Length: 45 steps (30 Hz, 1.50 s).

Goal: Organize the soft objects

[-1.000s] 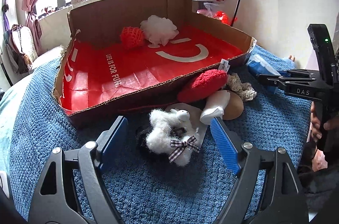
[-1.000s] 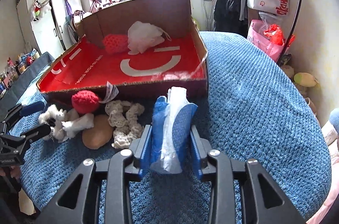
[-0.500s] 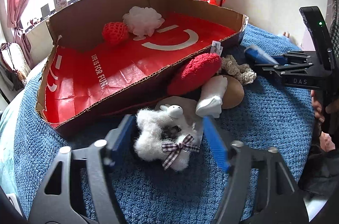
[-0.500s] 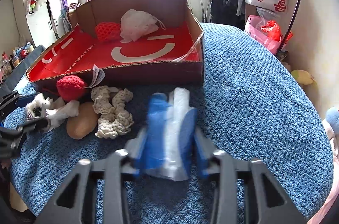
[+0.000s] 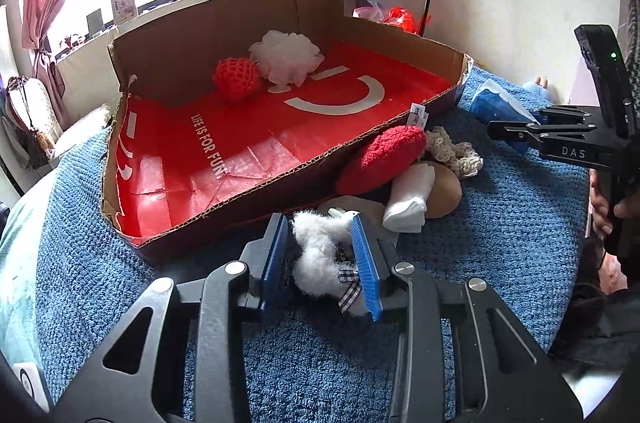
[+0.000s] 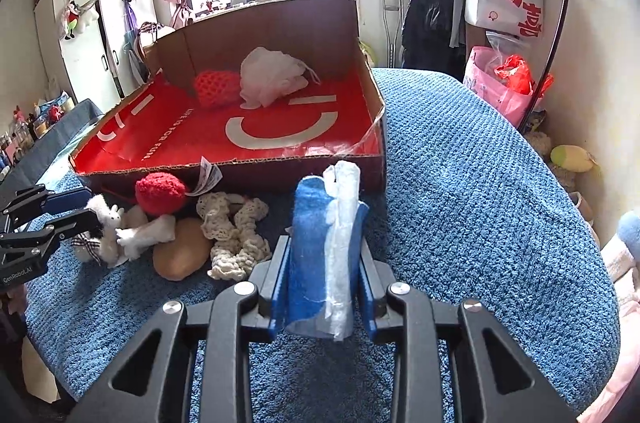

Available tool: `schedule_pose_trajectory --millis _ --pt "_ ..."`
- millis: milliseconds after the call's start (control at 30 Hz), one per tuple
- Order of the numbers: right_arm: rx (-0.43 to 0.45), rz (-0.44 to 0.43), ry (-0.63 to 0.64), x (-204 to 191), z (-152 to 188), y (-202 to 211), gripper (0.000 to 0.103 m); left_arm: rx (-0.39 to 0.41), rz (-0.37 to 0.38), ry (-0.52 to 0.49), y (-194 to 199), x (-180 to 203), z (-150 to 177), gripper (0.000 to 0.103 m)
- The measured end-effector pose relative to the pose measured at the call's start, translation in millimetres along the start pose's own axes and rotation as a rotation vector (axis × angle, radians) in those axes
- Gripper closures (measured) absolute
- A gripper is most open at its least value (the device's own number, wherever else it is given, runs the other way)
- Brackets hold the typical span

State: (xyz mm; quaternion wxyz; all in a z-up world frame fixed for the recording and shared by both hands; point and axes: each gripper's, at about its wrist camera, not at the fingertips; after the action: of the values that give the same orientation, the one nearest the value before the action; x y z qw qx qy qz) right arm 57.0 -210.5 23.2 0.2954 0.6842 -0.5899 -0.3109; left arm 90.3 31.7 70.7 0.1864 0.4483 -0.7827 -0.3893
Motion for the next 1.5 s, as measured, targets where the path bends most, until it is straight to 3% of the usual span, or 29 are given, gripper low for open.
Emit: schedule_pose_trajectory --millis 433,500,533,600,767,967,1333,1500 --pt "-0.045 0.004 -0.01 1.9 8.2 -13.8 0.071 -0.013 0.044 0.018 0.9 -5.1 4.4 0.07" --pt "-0.048 0.002 -0.011 1.9 9.0 -15.1 0.071 -0.014 0.054 0.015 0.6 -3.9 5.3 0.059" --pt "-0.049 0.0 -0.011 2.0 9.2 -15.4 0.07 -0.014 0.056 0.012 0.7 -3.1 5.8 0.042" --pt "-0.05 -0.001 -0.011 1.8 9.2 -16.2 0.068 -0.002 0.047 0.001 2.6 -0.2 7.1 0.034" --pt "-0.055 -0.001 -0.001 1.2 10.5 -17.9 0.06 -0.023 0.036 -0.021 -2.6 3.6 6.4 0.034" --pt "-0.053 0.008 0.009 -1.0 13.4 -18.1 0.036 -0.059 0.011 -0.069 -12.5 10.8 5.6 0.034" --pt "-0.049 0.001 -0.007 4.8 15.6 -18.4 0.035 -0.061 -0.051 -0.142 -19.8 16.7 3.0 0.034" --pt "-0.045 -0.012 -0.014 7.9 15.9 -18.0 0.034 -0.065 -0.139 -0.172 -22.1 7.3 2.1 0.034"
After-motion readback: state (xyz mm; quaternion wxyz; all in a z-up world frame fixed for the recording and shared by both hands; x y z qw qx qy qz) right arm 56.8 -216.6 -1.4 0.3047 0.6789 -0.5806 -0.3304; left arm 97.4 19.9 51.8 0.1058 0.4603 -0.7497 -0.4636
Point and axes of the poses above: each gripper's, at about its wrist camera, not at the fingertips, and y roughly against the way its jaws point, x to its right, z to its underside, and after that the axes turned 9 degrees about -x, right-handed
